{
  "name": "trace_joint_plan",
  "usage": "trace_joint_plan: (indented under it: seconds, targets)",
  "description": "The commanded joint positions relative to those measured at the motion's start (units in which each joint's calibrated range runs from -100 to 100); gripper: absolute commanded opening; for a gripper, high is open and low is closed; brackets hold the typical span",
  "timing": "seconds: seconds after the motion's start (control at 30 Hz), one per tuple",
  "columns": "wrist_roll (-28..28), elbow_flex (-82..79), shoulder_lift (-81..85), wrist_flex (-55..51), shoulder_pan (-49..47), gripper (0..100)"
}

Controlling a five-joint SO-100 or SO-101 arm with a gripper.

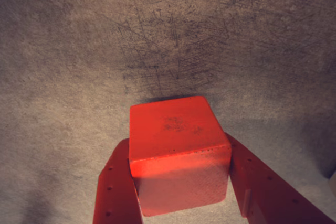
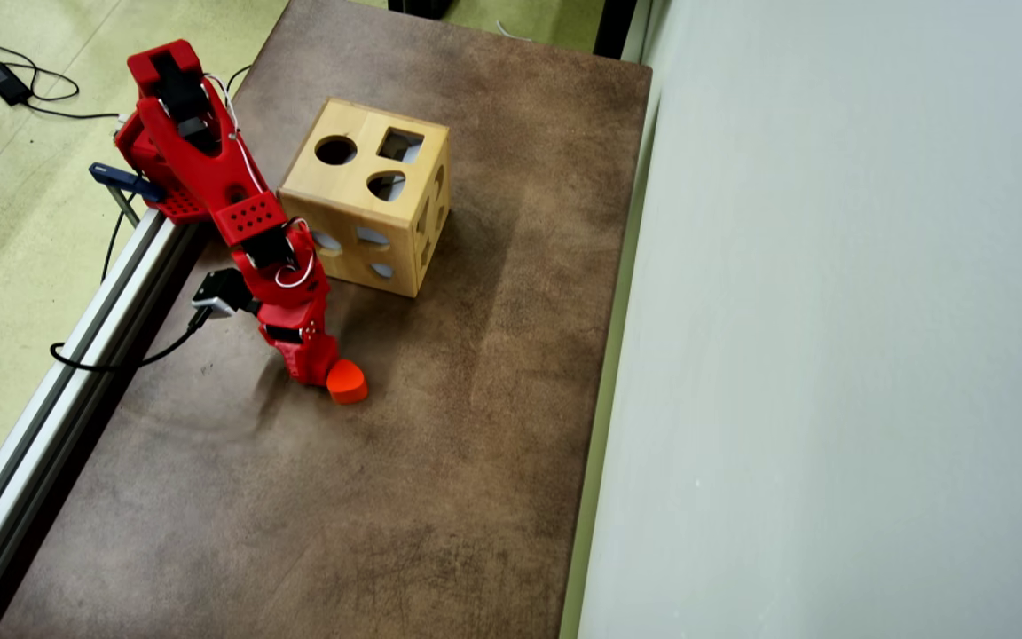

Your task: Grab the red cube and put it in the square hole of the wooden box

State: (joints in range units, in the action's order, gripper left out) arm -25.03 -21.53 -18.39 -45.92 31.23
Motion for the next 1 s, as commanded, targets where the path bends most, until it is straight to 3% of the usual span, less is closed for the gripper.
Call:
trace_joint_plan:
  seconds: [0.0, 0.27, 0.63, 0.8, 0.97]
  targets:
    - [0.4, 0.4, 5.6, -1.0, -0.3, 1]
    - [1.2, -0.2, 13.0, -11.5, -2.2, 1]
    - [9.9, -0.1, 32.8, -23.8, -1.7, 1]
    - [16.9, 0.4, 38.0, -28.7, -2.2, 1]
    - [20.4, 1.0, 39.4, -28.7, -1.4, 1]
